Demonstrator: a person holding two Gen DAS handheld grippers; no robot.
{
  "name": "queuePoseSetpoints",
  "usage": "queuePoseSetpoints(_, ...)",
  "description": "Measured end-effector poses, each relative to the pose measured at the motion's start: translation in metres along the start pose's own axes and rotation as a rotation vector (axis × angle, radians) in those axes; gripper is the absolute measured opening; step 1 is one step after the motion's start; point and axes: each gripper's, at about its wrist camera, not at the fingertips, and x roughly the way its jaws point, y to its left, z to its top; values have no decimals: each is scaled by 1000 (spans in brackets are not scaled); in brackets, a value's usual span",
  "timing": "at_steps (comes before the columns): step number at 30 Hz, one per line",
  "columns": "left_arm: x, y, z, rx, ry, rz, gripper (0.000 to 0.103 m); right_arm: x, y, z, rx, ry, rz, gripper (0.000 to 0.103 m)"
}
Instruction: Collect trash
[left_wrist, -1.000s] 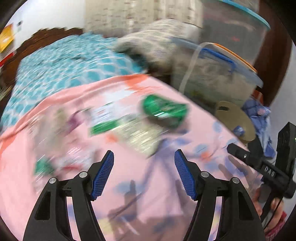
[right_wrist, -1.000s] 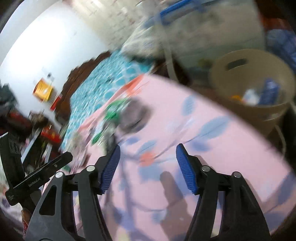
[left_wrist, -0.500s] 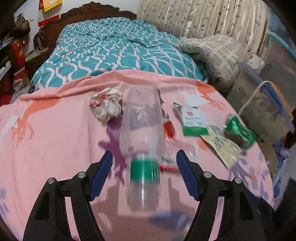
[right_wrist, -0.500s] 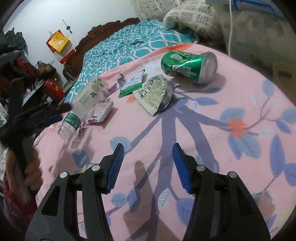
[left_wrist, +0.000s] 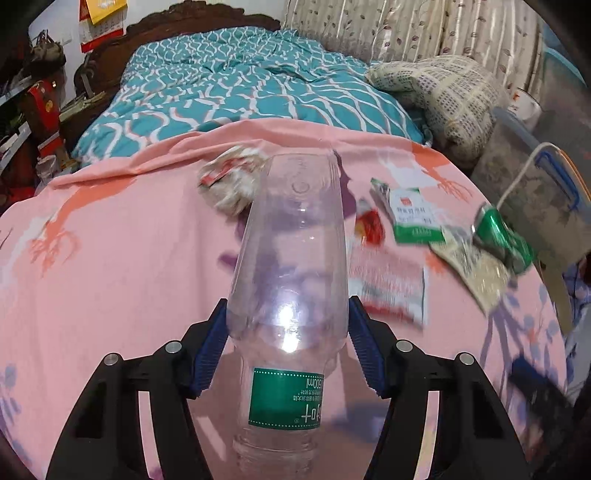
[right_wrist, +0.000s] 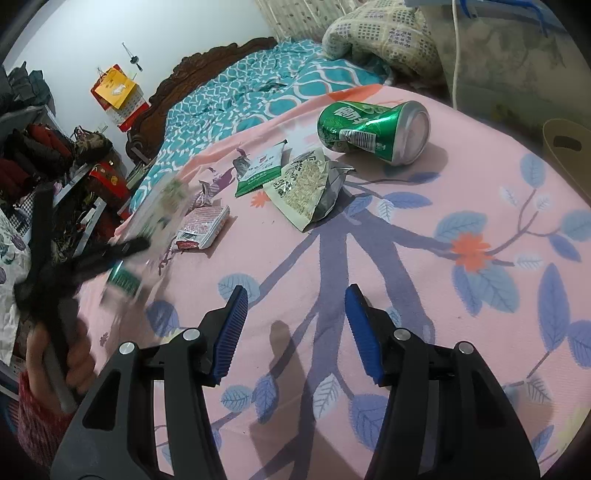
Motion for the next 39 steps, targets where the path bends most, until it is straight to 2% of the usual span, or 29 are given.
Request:
queuePoseSetpoints(7, -53, 18, -67, 55, -53, 42, 60, 2, 4, -1, -19, 6, -6, 58)
queuePoseSetpoints(11, -75, 28, -96, 50, -76, 77, 60, 4, 6, 0, -25, 7, -13, 58)
queuePoseSetpoints(14, -81, 39, -102, 17, -88, 107, 60, 5, 7, 0, -35, 10, -20, 58)
queuePoseSetpoints(18, -82, 50, -101, -25, -96, 102, 60, 8, 12, 4, -63, 17, -25, 57)
queuePoseSetpoints(23, -82, 48, -102, -11, -110, 109, 60, 14, 1, 38, 7, -31, -38, 58)
queuePoseSetpoints(30, -80, 53, -104, -36, -99, 67, 60, 62, -12, 78, 76, 15, -72, 62)
queuePoseSetpoints(31, -80, 52, -104, -33, -99, 71, 60, 64, -12, 81, 73, -1, -81, 61)
queuePoseSetpoints(33, -80, 53, -104, -30, -98, 74, 60, 69, -10, 82, 59, 5, -79, 30)
queuePoseSetpoints(34, -79, 54, -105, -30, -97, 75, 60, 70, -8, 81, 57, 21, -37, 30)
queuePoseSetpoints(39, -80, 54, -105, -43, -91, 66, 60, 44, 7, 50, 17, 42, 15, 27)
